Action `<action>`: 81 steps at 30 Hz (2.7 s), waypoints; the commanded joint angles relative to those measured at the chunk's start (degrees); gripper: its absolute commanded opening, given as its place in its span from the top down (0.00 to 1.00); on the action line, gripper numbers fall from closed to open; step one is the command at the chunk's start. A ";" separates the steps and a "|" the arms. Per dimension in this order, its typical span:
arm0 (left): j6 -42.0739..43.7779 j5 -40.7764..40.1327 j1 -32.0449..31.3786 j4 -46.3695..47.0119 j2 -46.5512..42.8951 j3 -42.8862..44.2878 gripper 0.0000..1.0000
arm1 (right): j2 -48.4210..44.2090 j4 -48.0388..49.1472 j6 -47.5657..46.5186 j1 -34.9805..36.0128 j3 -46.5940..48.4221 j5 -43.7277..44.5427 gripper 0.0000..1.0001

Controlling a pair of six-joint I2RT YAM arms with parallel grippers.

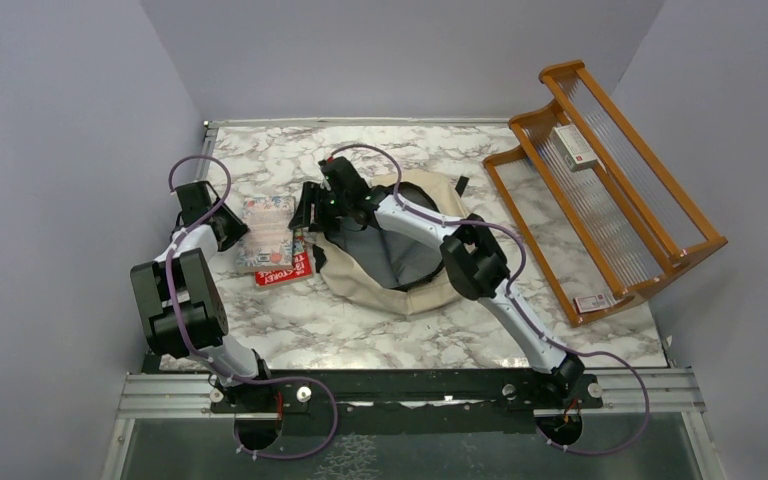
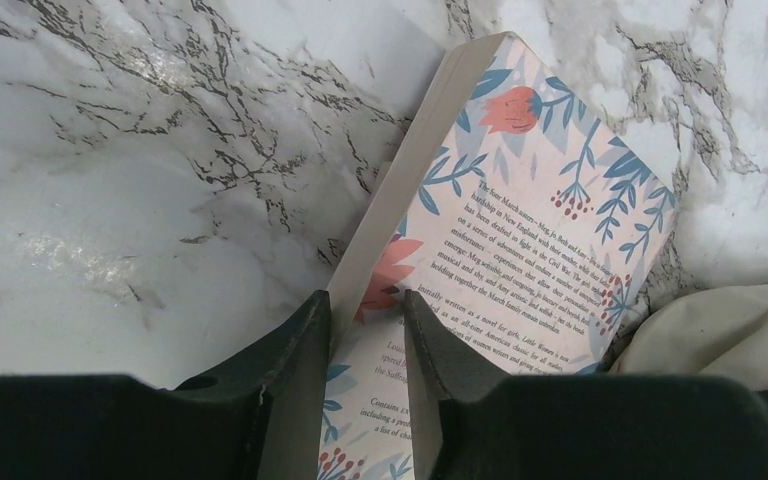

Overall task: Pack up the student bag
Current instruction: Pick up the book from the center of the board.

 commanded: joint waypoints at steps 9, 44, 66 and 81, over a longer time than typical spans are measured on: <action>1.54 7.28 -5.49 -1.28 2.11 -3.38 0.69 | 1.19 3.71 3.82 -1.16 -3.34 -2.94 0.37; -1.27 7.53 -10.56 0.13 -2.44 -8.92 0.63 | -9.57 27.64 5.49 -2.18 -18.37 -10.39 0.56; -0.31 12.01 -10.79 1.46 -1.83 -8.29 0.57 | 1.00 23.47 6.38 -1.97 -6.32 -18.59 0.51; 0.48 9.32 -10.78 -1.55 -8.67 -6.03 0.47 | -6.85 26.21 -0.96 -1.91 -12.53 -15.01 0.94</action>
